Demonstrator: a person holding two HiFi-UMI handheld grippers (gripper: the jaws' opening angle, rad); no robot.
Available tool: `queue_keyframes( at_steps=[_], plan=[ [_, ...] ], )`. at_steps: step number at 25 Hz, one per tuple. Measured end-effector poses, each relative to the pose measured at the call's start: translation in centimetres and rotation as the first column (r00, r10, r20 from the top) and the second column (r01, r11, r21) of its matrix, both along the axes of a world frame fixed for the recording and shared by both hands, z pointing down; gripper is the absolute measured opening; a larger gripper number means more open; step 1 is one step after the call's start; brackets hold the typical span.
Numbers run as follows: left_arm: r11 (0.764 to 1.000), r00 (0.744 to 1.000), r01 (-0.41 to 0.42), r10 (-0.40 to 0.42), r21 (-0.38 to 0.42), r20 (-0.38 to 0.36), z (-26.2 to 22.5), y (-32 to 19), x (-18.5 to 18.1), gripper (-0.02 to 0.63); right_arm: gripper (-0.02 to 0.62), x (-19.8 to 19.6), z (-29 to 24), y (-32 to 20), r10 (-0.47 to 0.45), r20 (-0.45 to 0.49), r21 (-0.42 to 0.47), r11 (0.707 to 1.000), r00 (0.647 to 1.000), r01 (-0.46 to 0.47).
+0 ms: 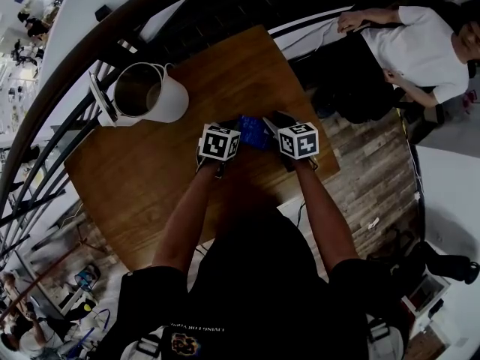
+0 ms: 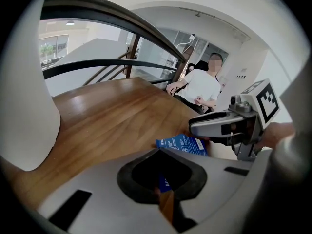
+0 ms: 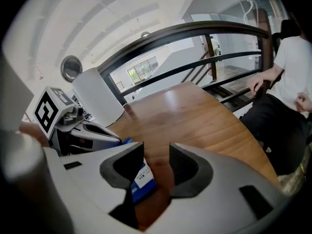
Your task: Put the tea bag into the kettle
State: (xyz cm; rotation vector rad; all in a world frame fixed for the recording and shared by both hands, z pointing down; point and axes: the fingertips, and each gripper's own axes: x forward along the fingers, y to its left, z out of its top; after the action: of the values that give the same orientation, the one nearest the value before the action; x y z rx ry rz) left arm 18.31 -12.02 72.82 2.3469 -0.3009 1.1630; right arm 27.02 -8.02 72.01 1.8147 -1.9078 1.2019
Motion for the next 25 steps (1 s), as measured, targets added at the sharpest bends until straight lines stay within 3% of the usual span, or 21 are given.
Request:
queue_keyframes(
  at_steps=[10,18,25],
  plan=[
    [1.000,0.999,0.011,-0.010,0.019,-0.041,-1.8,-0.3,-0.8,0.005,0.154,0.3,-0.8,0.4,-0.020,0.029,0.033,0.999,0.999,0.019],
    [0.991,0.991,-0.057,0.071,0.124,-0.114,-5.4,0.4,-0.9,0.003,0.153,1.0,-3.7,0.6,-0.066,0.009,0.121,0.991,0.998,0.065],
    [0.967,0.981,-0.116,0.147,0.226,-0.126,-7.4,0.9,-1.9,0.002,0.152,-0.3,-6.4,0.8,-0.188,-0.032,0.195,0.962,0.982,0.190]
  ],
)
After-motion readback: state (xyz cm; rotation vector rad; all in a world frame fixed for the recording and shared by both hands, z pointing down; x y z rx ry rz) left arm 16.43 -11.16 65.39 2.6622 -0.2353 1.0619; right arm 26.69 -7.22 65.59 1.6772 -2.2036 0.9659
